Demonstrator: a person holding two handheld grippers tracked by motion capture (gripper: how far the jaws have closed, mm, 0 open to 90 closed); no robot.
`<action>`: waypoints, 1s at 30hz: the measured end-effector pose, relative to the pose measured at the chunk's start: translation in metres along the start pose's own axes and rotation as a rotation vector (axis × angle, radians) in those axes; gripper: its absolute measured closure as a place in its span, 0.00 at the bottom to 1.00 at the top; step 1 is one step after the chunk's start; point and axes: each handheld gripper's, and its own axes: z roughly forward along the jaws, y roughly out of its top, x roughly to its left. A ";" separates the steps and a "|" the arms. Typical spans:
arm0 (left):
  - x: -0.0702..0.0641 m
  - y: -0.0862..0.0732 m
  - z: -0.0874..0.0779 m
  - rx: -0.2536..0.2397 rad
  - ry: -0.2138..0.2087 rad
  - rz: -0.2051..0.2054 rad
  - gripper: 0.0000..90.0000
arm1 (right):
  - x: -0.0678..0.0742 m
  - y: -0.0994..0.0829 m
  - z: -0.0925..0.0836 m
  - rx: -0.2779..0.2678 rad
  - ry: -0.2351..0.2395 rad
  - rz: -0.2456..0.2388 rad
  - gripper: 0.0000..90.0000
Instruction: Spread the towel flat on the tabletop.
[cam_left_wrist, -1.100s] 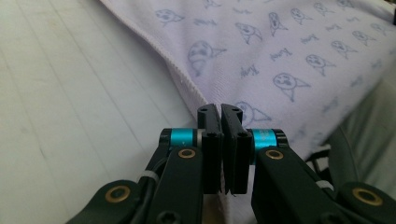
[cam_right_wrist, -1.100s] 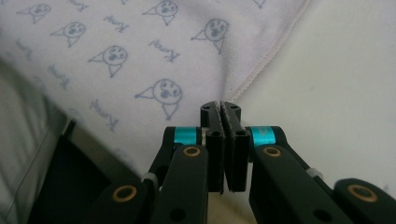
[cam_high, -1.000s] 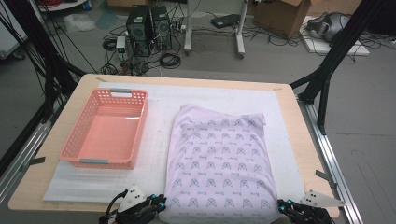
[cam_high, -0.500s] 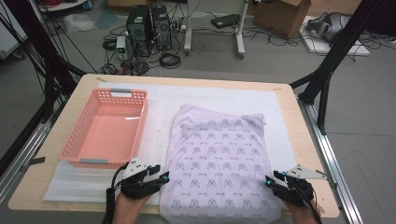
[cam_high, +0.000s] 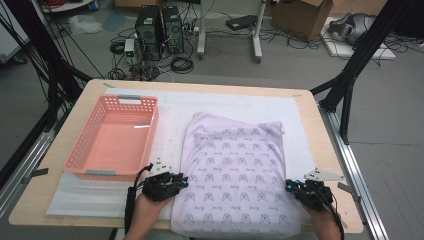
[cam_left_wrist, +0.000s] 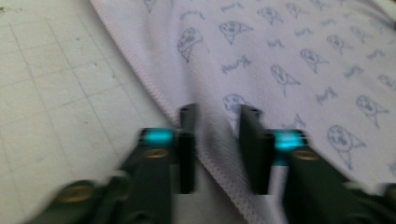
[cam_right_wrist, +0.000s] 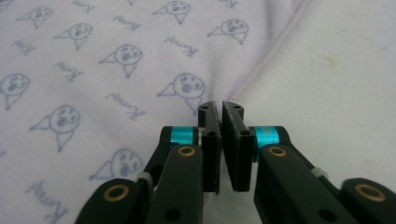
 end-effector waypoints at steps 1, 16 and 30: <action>-0.002 0.000 -0.002 0.003 0.015 0.008 0.96 | 0.000 0.000 -0.002 0.004 0.002 -0.002 0.97; -0.009 -0.018 -0.029 -0.072 -0.024 0.000 0.69 | 0.009 -0.023 -0.048 0.014 0.047 0.017 0.80; 0.006 0.014 0.016 0.001 -0.030 -0.005 0.73 | -0.004 0.007 0.002 0.035 -0.025 0.012 0.95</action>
